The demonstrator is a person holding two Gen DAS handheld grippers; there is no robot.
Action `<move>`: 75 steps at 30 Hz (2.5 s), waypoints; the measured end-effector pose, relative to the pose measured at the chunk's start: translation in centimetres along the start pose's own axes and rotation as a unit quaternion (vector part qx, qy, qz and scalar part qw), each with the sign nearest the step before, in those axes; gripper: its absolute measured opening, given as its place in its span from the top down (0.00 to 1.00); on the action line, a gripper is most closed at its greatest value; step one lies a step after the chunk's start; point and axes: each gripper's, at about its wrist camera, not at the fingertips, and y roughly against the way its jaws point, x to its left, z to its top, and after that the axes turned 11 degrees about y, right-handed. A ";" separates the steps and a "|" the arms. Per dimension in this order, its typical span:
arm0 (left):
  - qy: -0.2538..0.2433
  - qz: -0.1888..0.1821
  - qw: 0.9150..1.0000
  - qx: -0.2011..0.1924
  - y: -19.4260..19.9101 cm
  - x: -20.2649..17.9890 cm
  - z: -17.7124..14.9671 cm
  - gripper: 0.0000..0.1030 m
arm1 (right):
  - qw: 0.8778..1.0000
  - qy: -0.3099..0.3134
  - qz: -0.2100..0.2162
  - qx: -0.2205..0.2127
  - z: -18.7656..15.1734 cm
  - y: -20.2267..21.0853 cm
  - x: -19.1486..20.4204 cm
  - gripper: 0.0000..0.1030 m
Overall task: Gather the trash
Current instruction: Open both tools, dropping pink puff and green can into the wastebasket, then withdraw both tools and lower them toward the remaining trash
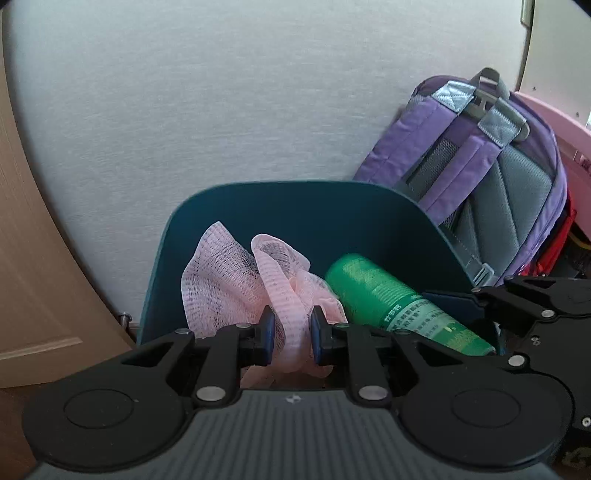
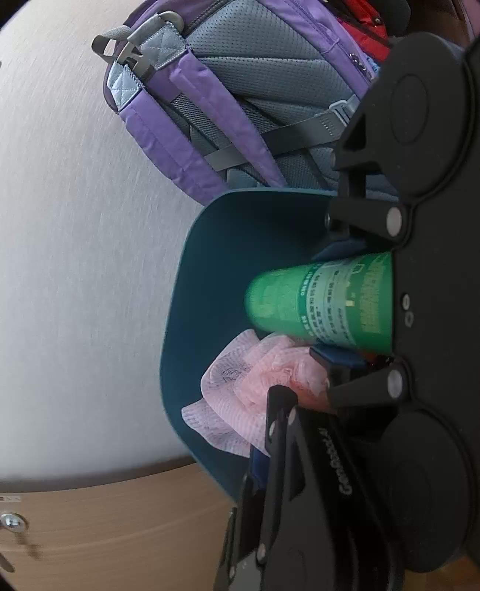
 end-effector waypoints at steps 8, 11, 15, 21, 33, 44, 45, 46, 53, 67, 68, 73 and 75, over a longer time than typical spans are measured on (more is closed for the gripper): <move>0.005 -0.006 1.000 0.010 0.0 0.4 -0.5 0.68 | 0.999 0.039 -0.025 -0.010 -1.0 1.7 0.4 0.39; 0.009 -0.010 1.000 0.002 0.7 0.5 -0.6 0.39 | 0.999 0.040 -0.025 -0.015 -1.2 2.6 0.1 0.39; 0.014 -0.014 1.000 -0.012 2.1 0.4 -0.8 0.23 | 0.999 0.040 -0.027 -0.025 -1.3 4.8 0.3 0.33; 0.008 -0.013 1.000 -0.019 5.1 0.0 -1.3 0.23 | 0.998 0.045 -0.031 -0.034 -1.8 7.7 0.2 0.28; -0.010 0.001 0.999 -0.051 12.6 0.3 -4.1 0.23 | 0.998 0.029 -0.005 -0.064 -3.6 15.0 1.3 0.20; -0.032 0.004 0.998 -0.057 19.0 1.3 -10.1 0.23 | 0.997 0.029 0.038 -0.066 -8.5 19.9 4.4 0.15; -0.034 0.005 0.998 -0.056 19.4 1.3 -10.8 0.23 | 0.997 0.028 0.041 -0.065 -8.9 20.0 4.5 0.14; -0.036 0.007 0.998 -0.054 19.7 1.3 -11.5 0.23 | 0.997 0.027 0.044 -0.065 -9.4 20.2 4.8 0.13; -0.046 0.012 0.998 -0.035 20.7 1.6 -16.2 0.22 | 0.996 0.017 0.067 -0.057 -12.9 20.6 6.5 0.08; -0.039 -0.002 0.998 0.039 16.4 4.7 -24.4 0.18 | 0.993 -0.011 0.114 -0.011 -19.9 15.1 9.6 0.00; -0.041 -0.002 0.998 0.046 15.7 5.0 -24.8 0.18 | 0.993 -0.016 0.114 -0.002 -20.3 14.4 9.7 0.00; -0.049 -0.001 0.995 0.088 11.5 6.6 -27.1 0.13 | 0.991 -0.044 0.114 0.046 -22.7 9.6 9.8 0.00; -0.052 -0.001 0.992 0.112 9.3 7.3 -28.0 0.13 | 0.990 -0.059 0.113 0.065 -23.8 7.3 9.7 0.00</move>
